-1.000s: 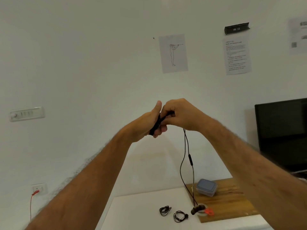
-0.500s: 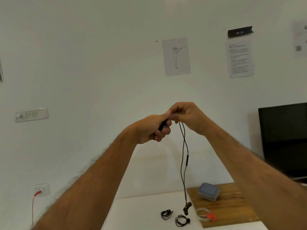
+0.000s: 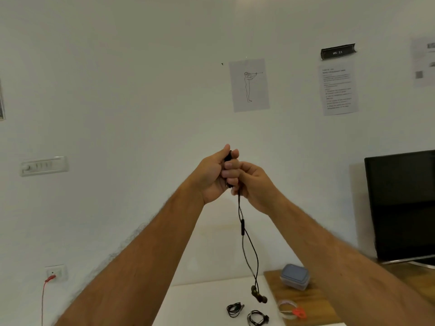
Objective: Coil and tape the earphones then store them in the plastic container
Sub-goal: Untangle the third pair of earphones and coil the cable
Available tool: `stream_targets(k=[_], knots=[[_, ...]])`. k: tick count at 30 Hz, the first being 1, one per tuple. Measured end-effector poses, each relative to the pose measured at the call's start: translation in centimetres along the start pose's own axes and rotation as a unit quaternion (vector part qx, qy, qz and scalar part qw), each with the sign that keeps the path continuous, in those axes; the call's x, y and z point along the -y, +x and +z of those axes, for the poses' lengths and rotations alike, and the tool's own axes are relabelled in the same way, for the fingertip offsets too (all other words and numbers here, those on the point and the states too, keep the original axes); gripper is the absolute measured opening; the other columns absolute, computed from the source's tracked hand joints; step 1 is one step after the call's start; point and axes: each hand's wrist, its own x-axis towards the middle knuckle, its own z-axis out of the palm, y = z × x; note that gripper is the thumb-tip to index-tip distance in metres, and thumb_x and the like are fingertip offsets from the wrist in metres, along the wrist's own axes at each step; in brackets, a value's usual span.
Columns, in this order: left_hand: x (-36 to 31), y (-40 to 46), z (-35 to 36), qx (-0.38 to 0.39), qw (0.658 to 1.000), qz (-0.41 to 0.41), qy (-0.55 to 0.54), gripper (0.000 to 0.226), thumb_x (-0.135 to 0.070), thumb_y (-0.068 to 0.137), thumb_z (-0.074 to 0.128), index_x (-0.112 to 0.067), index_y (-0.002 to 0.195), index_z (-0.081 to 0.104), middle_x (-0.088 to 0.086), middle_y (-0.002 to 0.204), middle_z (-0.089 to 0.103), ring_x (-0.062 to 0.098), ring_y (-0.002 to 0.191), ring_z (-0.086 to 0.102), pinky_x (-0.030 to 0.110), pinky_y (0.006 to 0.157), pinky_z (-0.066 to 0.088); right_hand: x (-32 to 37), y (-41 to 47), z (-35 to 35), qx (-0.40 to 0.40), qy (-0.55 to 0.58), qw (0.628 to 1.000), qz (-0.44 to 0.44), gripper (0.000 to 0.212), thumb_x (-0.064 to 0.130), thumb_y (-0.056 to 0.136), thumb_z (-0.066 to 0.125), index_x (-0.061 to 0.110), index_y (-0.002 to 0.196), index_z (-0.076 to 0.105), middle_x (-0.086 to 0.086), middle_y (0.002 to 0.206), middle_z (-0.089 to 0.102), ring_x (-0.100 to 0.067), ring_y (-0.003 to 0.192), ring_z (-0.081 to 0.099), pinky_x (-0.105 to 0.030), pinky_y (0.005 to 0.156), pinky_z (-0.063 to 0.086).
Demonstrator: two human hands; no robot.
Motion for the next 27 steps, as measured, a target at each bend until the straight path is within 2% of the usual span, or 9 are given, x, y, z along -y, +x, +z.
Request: stream_targets(k=[2,6,9,12,15,18,22,25,27], knots=[[-0.1,0.1,0.0,-0.023,0.999,0.026,0.006,0.034,-0.034,0.106,0.031,-0.013,0.089,0.051,-0.005,0.057,0.039,0.007,0.046,0.036,0.02,0.045,0.038,-0.4,-0.8,0.9,0.006,-0.017,1.0,0.009,0.018,0.011,0.098,0.056,0.011,0.082,0.066,-0.004,0.064,0.057,-0.016,0.053,0.048,-0.028,0.055,0.045],[-0.2,0.1,-0.2,-0.067,0.994,0.063,0.057,0.032,-0.034,0.106,0.029,-0.014,0.1,0.053,-0.001,0.068,0.055,0.012,0.058,0.053,0.025,0.059,0.047,-1.1,-2.2,1.6,0.043,-0.094,0.994,0.033,0.027,0.013,0.103,0.046,0.008,0.081,0.061,-0.005,0.066,0.06,-0.015,0.052,0.052,-0.031,0.055,0.046],[-0.3,0.1,-0.4,-0.098,0.985,0.096,0.108,0.034,-0.032,0.107,0.027,-0.01,0.11,0.054,0.005,0.078,0.068,0.021,0.074,0.069,0.033,0.075,0.057,-1.2,-2.8,1.6,0.072,-0.128,0.988,0.055,0.023,0.016,0.104,0.046,0.009,0.099,0.067,-0.004,0.067,0.055,-0.015,0.052,0.052,-0.03,0.055,0.05],[-0.4,0.3,-0.7,-0.12,0.968,0.115,0.186,0.034,-0.03,0.108,0.024,-0.011,0.112,0.052,0.007,0.089,0.073,0.024,0.088,0.072,0.036,0.085,0.057,-0.7,-3.0,1.5,0.087,-0.157,0.98,0.085,0.021,0.017,0.102,0.05,0.007,0.111,0.066,-0.002,0.065,0.051,-0.015,0.053,0.052,-0.033,0.056,0.053],[-0.2,0.6,-1.2,-0.146,0.936,0.126,0.294,0.032,-0.028,0.108,0.024,-0.013,0.113,0.051,0.007,0.095,0.073,0.021,0.091,0.071,0.033,0.085,0.056,0.3,-3.0,1.3,0.094,-0.216,0.968,0.089,0.017,0.016,0.098,0.057,0.006,0.106,0.068,-0.001,0.061,0.051,-0.013,0.046,0.049,-0.028,0.045,0.044],[0.1,0.8,-2.0,-0.164,0.909,0.117,0.366,0.031,-0.026,0.107,0.025,-0.011,0.114,0.051,0.008,0.096,0.073,0.021,0.091,0.07,0.033,0.086,0.054,1.3,-2.8,1.0,0.092,-0.275,0.954,0.075,0.013,0.017,0.095,0.062,0.007,0.094,0.069,-0.001,0.06,0.054,-0.012,0.041,0.042,-0.022,0.04,0.034],[0.5,0.7,-2.8,-0.169,0.896,0.058,0.406,0.034,-0.024,0.106,0.03,-0.003,0.117,0.053,0.006,0.086,0.071,0.016,0.078,0.068,0.031,0.079,0.054,2.8,-2.1,0.2,0.08,-0.423,0.903,0.002,0.01,0.021,0.091,0.067,0.015,0.087,0.073,0.0,0.064,0.061,-0.005,0.05,0.047,-0.018,0.052,0.038],[0.9,0.3,-3.1,-0.143,0.886,-0.016,0.441,0.042,-0.03,0.106,0.029,0.0,0.116,0.057,0.008,0.084,0.071,0.015,0.071,0.068,0.032,0.076,0.056,4.1,-1.4,-0.7,0.094,-0.525,0.844,-0.047,0.01,0.027,0.089,0.069,0.019,0.09,0.075,-0.003,0.073,0.065,-0.01,0.057,0.048,-0.026,0.057,0.04],[1.1,-0.1,-3.1,-0.119,0.886,-0.056,0.445,0.052,-0.039,0.106,0.025,-0.002,0.114,0.06,0.01,0.091,0.072,0.016,0.072,0.067,0.031,0.074,0.056,4.9,-1.0,-1.1,0.11,-0.576,0.807,-0.066,0.01,0.028,0.089,0.068,0.021,0.093,0.075,0.005,0.074,0.064,-0.007,0.063,0.051,-0.029,0.064,0.045]])
